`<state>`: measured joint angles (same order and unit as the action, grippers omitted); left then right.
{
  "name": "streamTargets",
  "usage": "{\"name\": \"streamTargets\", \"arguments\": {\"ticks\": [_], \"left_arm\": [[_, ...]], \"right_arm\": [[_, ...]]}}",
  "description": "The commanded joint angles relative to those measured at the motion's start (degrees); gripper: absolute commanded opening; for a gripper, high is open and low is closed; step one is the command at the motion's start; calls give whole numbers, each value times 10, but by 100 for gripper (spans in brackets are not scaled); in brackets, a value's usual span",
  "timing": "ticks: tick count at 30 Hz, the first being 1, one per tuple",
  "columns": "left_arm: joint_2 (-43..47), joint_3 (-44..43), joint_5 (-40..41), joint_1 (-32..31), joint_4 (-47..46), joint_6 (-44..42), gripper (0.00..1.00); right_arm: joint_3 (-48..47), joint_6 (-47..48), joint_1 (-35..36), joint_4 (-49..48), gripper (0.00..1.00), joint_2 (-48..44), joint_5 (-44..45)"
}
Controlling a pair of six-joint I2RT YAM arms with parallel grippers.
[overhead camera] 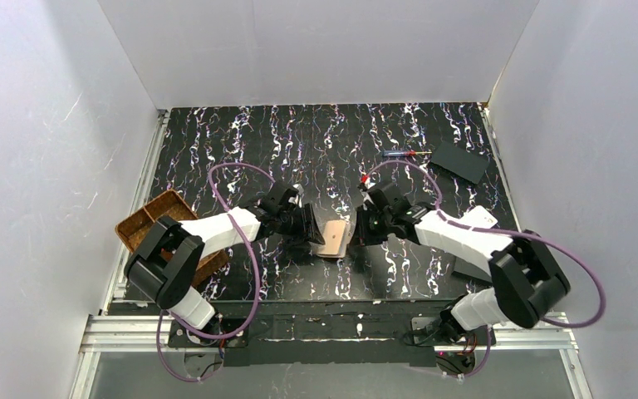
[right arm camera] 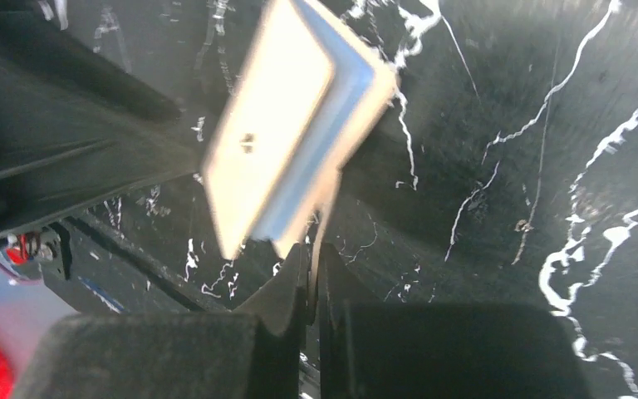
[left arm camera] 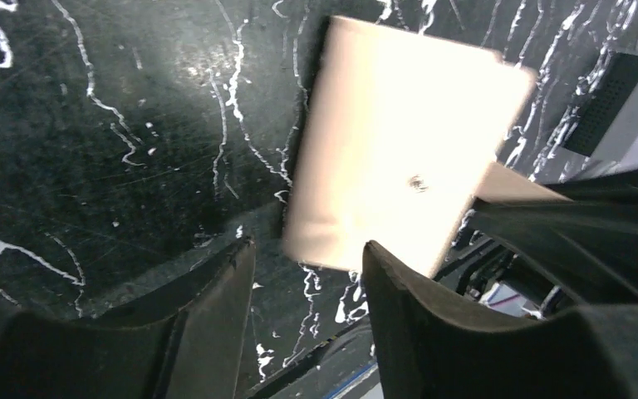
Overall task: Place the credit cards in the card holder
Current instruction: Open the card holder at the center of the board.
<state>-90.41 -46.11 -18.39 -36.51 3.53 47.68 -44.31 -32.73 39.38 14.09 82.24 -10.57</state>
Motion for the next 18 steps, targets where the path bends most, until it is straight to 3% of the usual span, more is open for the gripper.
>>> {"name": "streamTargets", "arguments": {"ticks": [1,9,18], "left_arm": [[21,-17,4,-1,65,-73,54],[21,-32,-21,-16,41,-83,69],[57,-54,24,-31,62,-88,72]], "right_arm": [[-42,133,-5,48,1,-51,-33],[-67,149,-5,61,1,-34,-53],[-58,132,-4,51,1,-39,-50]]}}
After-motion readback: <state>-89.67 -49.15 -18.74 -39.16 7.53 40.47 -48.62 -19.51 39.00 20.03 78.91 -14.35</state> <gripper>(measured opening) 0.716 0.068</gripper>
